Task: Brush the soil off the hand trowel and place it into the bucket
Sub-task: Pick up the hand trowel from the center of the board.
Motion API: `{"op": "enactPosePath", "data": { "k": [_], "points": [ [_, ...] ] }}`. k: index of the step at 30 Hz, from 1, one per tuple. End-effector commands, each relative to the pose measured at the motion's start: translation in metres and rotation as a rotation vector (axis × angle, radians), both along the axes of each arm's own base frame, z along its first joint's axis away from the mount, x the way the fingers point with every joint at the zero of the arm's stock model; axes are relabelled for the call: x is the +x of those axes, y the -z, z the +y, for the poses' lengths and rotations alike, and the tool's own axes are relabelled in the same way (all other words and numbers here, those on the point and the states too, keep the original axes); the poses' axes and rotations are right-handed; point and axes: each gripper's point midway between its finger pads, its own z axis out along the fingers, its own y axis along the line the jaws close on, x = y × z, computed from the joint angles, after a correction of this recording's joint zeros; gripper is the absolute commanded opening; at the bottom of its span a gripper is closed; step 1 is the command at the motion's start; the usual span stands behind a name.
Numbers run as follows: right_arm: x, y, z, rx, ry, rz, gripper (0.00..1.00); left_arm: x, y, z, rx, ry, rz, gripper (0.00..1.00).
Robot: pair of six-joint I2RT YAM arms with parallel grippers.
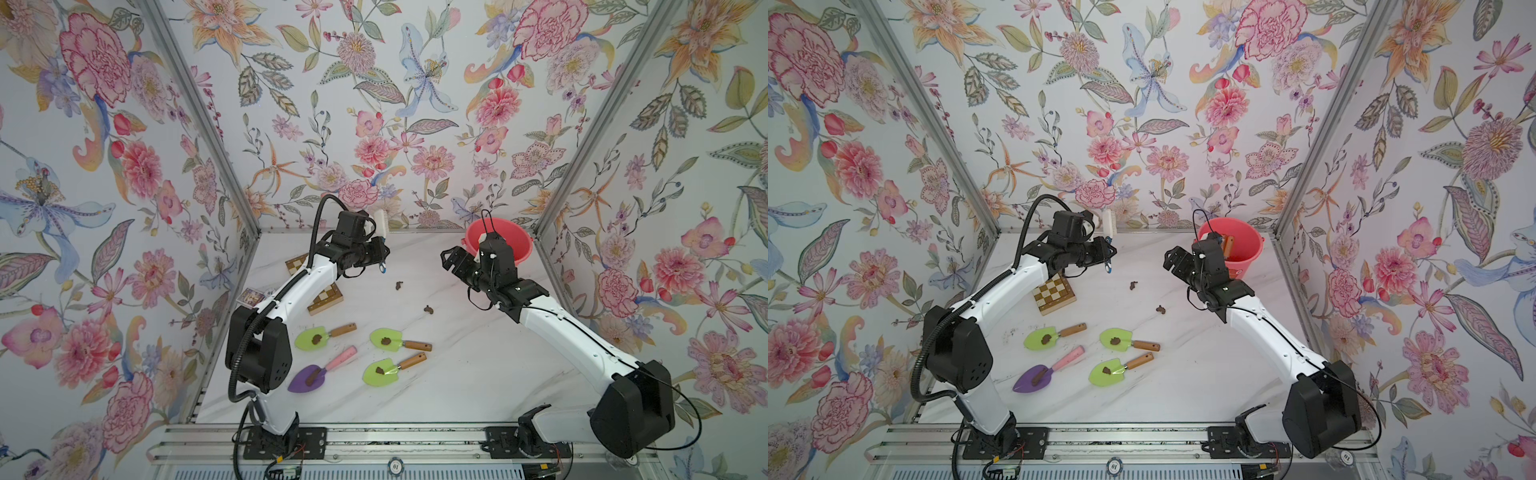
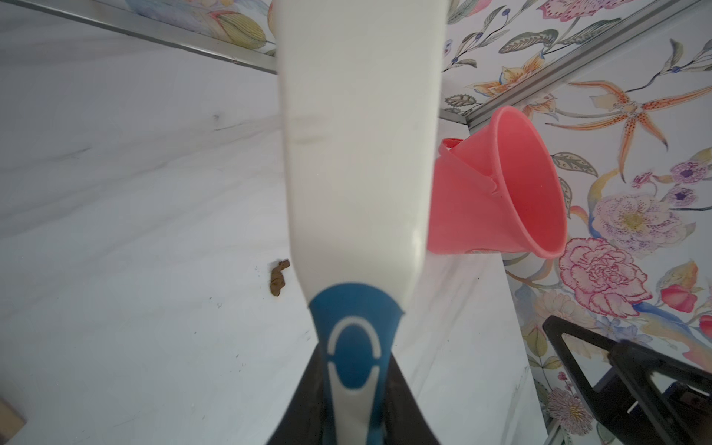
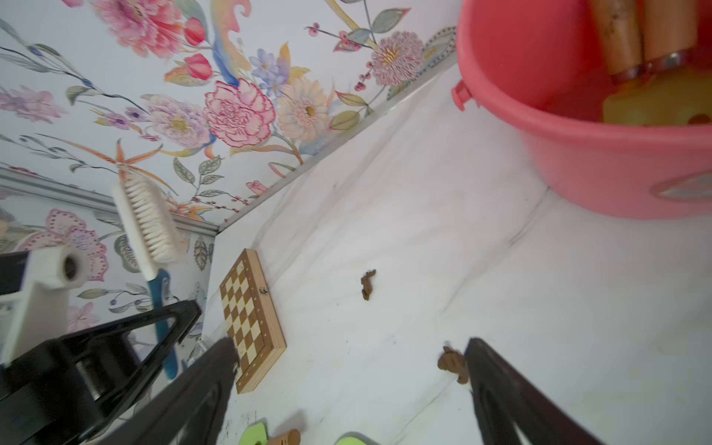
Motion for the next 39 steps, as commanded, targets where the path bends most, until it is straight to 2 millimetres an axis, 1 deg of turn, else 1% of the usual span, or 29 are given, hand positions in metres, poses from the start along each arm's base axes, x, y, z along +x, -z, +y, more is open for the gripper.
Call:
{"op": "enactPosePath", "data": {
  "k": [1,2,4,6,9,11,14,15,17,19,21,25,27,31,35,39],
  "points": [
    [-0.013,0.021,-0.003,-0.045,0.129,0.142,0.94,-0.028,-0.005,0.019,0.132,0.036,-0.049,0.0],
    [-0.018,0.028,0.002,-0.05,0.136,0.178,0.94,-0.036,-0.002,0.02,0.161,0.059,-0.049,0.0],
    [-0.036,0.049,0.019,-0.053,0.17,0.254,0.93,-0.059,0.008,0.02,0.241,0.115,-0.036,0.0],
    [-0.053,0.066,0.035,-0.035,0.205,0.296,0.89,-0.083,0.012,0.023,0.291,0.154,-0.039,0.0],
    [-0.077,0.091,0.057,-0.004,0.238,0.364,0.84,-0.11,0.027,0.029,0.298,0.18,-0.027,0.0],
    [-0.095,0.103,0.06,-0.025,0.279,0.403,0.84,-0.126,0.036,0.033,0.278,0.183,-0.015,0.0],
    [-0.124,0.112,0.062,-0.058,0.347,0.399,0.81,-0.145,0.046,0.042,0.268,0.195,-0.013,0.0],
    [-0.133,0.117,0.065,-0.046,0.363,0.408,0.79,-0.151,0.048,0.045,0.273,0.206,-0.013,0.0],
    [-0.148,0.127,0.071,-0.035,0.378,0.422,0.72,-0.161,0.05,0.049,0.29,0.233,-0.019,0.0],
    [-0.16,0.135,0.076,-0.031,0.387,0.44,0.65,-0.167,0.05,0.054,0.307,0.252,-0.031,0.0],
    [-0.169,0.141,0.08,-0.04,0.393,0.45,0.61,-0.172,0.049,0.056,0.312,0.263,-0.044,0.0],
    [-0.188,0.161,0.077,-0.072,0.444,0.506,0.6,-0.175,0.044,0.054,0.276,0.267,-0.08,0.0],
    [-0.194,0.168,0.076,-0.085,0.445,0.521,0.6,-0.173,0.042,0.052,0.259,0.255,-0.087,0.0],
    [-0.199,0.181,0.075,-0.1,0.427,0.551,0.55,-0.171,0.041,0.053,0.252,0.233,-0.086,0.0],
    [-0.2,0.192,0.072,-0.06,0.435,0.551,0.5,-0.177,0.037,0.058,0.263,0.239,-0.096,0.0],
    [-0.197,0.205,0.078,0.001,0.417,0.549,0.47,-0.182,0.04,0.063,0.295,0.254,-0.091,0.0]
  ]
}}
